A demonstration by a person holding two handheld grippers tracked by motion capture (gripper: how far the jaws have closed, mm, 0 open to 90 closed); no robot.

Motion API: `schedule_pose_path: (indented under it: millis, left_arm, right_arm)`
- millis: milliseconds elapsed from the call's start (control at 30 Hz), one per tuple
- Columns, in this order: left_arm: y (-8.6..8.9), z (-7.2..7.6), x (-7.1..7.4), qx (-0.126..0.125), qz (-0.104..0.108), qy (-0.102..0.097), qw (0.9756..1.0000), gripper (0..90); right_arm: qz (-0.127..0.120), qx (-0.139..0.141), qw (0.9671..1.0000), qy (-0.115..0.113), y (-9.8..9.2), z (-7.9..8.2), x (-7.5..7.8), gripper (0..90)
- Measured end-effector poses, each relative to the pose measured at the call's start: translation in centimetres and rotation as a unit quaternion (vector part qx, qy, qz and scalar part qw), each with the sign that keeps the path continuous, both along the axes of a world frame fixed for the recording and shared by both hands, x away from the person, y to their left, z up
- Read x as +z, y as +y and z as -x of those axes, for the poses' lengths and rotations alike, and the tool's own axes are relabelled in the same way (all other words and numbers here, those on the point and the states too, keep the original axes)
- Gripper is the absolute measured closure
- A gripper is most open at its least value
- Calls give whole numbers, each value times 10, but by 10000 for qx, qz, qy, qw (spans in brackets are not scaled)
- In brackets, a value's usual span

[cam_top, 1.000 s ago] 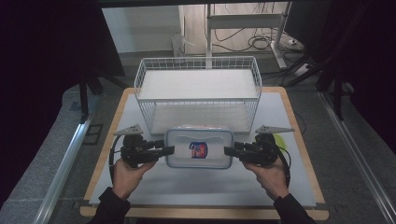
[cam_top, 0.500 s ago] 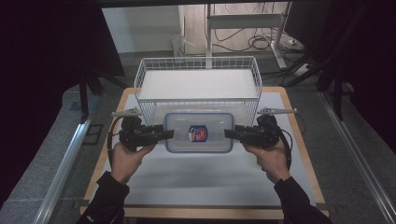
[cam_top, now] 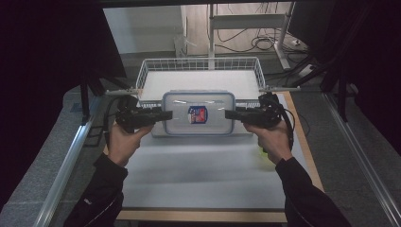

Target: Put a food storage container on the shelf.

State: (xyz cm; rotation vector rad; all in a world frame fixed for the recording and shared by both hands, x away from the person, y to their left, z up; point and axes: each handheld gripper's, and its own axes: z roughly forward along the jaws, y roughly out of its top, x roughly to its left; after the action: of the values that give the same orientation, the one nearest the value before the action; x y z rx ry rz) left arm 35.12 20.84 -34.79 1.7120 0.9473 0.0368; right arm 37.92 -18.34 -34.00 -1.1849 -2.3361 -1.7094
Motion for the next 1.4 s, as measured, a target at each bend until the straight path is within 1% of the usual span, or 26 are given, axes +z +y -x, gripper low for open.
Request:
schedule_pose_path:
  millis: [200,233,267,300,333,433,533,600,767,867,1067,1167,1267,1400]
  left_arm:
    - [0,-15,14,11,58,-23,10000,500]
    - [0,-18,15,9,65,-9,10000,500]
    - [0,-21,16,2,87,-3,10000,500]
    - [0,-24,16,-1,112,7,9999,500]
    - [0,-27,16,-1,133,23,9999,500]
    - [-2,-36,17,8,173,58,9998,501]
    - [-3,-44,19,31,210,90,9997,501]
    - [-3,-50,22,26,198,111,9997,501]
    - [-3,-65,29,24,246,141,9996,500]
    - [-3,-74,32,27,267,194,9994,500]
    - [-4,-92,37,56,241,296,9993,497]
    - [-4,-99,39,103,243,305,9992,494]
    - [-4,-104,38,108,231,339,9991,494]
    - [-4,-112,35,143,260,433,9986,492]
  right_arm:
    - [-44,-23,10000,-32,1,-14,14,520]
    - [-54,-37,10000,-13,1,-16,17,519]
    - [-42,-56,10000,-54,1,-19,19,519]
    - [-39,-59,10000,-36,1,-21,22,519]
    - [-40,-74,9999,-91,0,-25,24,519]
    - [-33,-125,9999,-88,0,-33,28,518]
    - [-57,-184,9998,-34,-1,-41,32,517]
    - [-77,-199,9998,-11,-1,-47,34,517]
    - [-101,-243,9997,6,-1,-61,42,517]
    - [-121,-268,9996,33,-1,-69,46,518]
    - [-206,-341,9991,115,-1,-85,48,518]
    - [-235,-368,9989,161,-1,-92,48,518]
    - [-257,-399,9987,183,-1,-98,48,518]
    - [-288,-454,9981,304,-1,-106,44,517]
